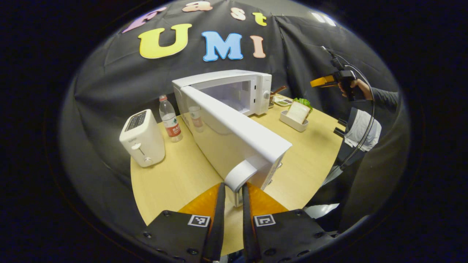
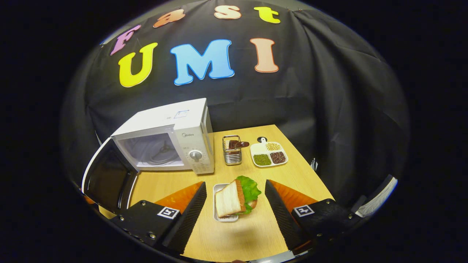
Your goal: Open the microwave oven with the left hand, put the food in, and close the microwave oven.
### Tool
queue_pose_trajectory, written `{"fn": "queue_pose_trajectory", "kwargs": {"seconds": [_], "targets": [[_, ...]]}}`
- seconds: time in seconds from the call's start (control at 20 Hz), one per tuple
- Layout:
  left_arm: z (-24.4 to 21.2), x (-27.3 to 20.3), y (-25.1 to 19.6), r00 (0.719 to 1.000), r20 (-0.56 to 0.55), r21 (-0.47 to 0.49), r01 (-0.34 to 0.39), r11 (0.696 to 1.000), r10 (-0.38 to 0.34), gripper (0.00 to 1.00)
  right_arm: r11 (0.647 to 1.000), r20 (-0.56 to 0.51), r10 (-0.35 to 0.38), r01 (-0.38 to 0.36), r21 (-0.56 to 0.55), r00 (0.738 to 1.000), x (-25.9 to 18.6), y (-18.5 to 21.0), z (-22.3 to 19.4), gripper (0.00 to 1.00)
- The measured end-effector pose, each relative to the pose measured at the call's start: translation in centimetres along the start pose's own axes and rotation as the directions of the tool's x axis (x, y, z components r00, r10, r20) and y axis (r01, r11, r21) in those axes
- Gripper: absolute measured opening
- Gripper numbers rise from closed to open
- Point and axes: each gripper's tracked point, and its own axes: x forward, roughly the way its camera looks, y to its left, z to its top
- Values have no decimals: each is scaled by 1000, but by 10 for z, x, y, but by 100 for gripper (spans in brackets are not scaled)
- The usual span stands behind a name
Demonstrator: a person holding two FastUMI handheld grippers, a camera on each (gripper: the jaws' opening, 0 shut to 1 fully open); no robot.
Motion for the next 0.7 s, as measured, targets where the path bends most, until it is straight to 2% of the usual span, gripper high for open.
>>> {"fn": "queue_pose_trajectory", "kwargs": {"seconds": [0.05,0.1,0.25,0.3,0.4,0.45,0.55,0.65,0.7], "targets": [[-7,-4,3,1000,-7,-6,-7,1000,7,26,1000,-14,-1,1,-3,1000,5,-3,-2,98],[-14,-9,5,1000,-17,-17,-19,1000,19,33,1000,-27,1,-1,-6,1000,9,-6,-7,98],[-27,-33,14,996,-17,-58,-83,995,83,29,999,-64,20,-22,-31,998,24,-9,-18,98],[-23,-44,15,993,0,-78,-115,990,115,31,999,-84,24,-28,-43,996,29,-11,-26,98],[5,-69,15,975,80,-113,-197,974,206,29,998,-117,29,-35,-53,993,39,-19,-37,98],[30,-84,20,943,140,-139,-282,949,301,29,998,-130,37,-43,-42,991,44,-22,-42,98],[82,-114,24,852,247,-212,-417,884,461,33,998,-159,68,-69,-3,985,54,-24,-52,98],[135,-131,3,778,333,-269,-463,845,532,52,994,-188,106,-100,39,976,63,-27,-61,98],[161,-139,-10,742,374,-299,-472,830,557,67,992,-201,124,-115,60,972,68,-29,-65,98]]}}
